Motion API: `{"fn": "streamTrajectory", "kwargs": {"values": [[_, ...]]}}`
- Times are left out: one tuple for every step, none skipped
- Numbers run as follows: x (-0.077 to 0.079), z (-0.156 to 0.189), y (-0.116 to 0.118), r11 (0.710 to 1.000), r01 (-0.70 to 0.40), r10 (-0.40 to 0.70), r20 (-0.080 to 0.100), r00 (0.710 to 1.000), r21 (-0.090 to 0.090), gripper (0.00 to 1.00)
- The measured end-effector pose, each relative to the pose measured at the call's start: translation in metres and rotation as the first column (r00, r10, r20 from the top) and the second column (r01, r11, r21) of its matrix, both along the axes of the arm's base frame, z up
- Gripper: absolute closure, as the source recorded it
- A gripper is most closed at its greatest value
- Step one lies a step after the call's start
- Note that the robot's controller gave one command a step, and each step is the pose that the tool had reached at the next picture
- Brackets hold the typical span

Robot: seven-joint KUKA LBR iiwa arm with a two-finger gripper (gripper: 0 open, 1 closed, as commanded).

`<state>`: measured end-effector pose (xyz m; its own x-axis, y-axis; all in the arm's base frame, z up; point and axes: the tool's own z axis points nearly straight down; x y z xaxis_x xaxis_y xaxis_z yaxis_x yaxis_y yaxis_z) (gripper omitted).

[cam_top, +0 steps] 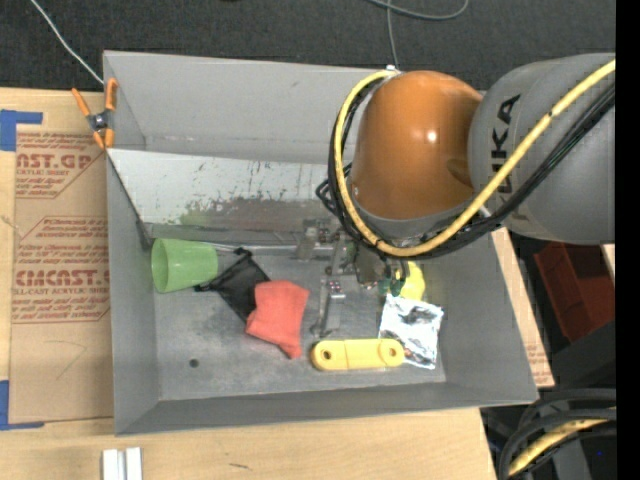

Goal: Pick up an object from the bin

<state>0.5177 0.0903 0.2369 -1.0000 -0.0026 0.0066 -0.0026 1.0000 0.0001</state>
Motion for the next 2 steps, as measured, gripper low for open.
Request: {"fn": "streamTrajectory", "kwargs": {"values": [[0.002, 0.004, -0.001, 1.000, 0.002, -0.002, 0.008, 1.000, 0.001, 0.00], [-0.004, -0.085, -0.019, 0.997, -0.079, 0.079, 0.008, 0.997, 0.001, 0.00]]}}
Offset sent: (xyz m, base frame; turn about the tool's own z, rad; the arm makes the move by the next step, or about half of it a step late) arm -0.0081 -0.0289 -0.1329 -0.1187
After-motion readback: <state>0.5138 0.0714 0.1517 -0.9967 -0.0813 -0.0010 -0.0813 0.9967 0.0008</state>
